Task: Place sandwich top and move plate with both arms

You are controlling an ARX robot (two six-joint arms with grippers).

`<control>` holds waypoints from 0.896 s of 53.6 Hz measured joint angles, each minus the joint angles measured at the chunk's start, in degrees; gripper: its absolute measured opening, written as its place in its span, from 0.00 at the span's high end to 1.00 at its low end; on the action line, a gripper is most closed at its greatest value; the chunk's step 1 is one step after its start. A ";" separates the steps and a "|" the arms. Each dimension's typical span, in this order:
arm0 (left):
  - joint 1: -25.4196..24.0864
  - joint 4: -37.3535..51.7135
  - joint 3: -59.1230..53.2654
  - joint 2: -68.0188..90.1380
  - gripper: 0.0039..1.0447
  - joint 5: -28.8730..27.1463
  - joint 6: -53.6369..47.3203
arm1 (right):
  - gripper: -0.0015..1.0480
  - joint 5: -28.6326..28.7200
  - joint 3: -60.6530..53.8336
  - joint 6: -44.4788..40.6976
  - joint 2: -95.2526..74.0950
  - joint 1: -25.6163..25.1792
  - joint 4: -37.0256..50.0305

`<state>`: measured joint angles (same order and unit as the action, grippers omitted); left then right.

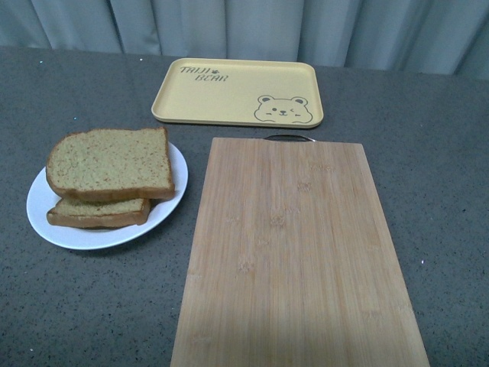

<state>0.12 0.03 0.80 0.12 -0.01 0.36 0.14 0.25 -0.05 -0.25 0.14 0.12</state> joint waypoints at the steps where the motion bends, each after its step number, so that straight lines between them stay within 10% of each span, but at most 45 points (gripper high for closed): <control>1: 0.00 0.00 0.00 0.00 0.06 0.00 0.00 | 0.45 0.00 0.00 0.00 0.00 0.00 0.00; 10: 0.04 -0.09 0.07 0.09 0.06 -0.39 0.02 | 0.15 0.00 0.00 0.00 0.00 0.00 0.00; 12: 2.03 -5.55 2.29 4.15 0.06 -7.43 4.00 | 0.07 0.02 0.00 0.04 0.00 0.00 0.00; 16: 1.95 -3.50 4.24 14.84 0.06 -10.19 10.56 | 0.10 0.00 0.00 0.02 0.00 0.00 0.00; 30: -8.00 20.28 18.25 63.91 0.06 8.94 23.82 | 0.09 0.00 0.00 0.02 0.00 0.00 -0.02; 48: -19.04 17.22 43.91 110.97 0.06 25.07 25.44 | 0.09 0.00 0.00 0.02 0.00 0.00 -0.02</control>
<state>-18.92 17.26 44.71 111.09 25.06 25.80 0.14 0.25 -0.03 -0.25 0.14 0.10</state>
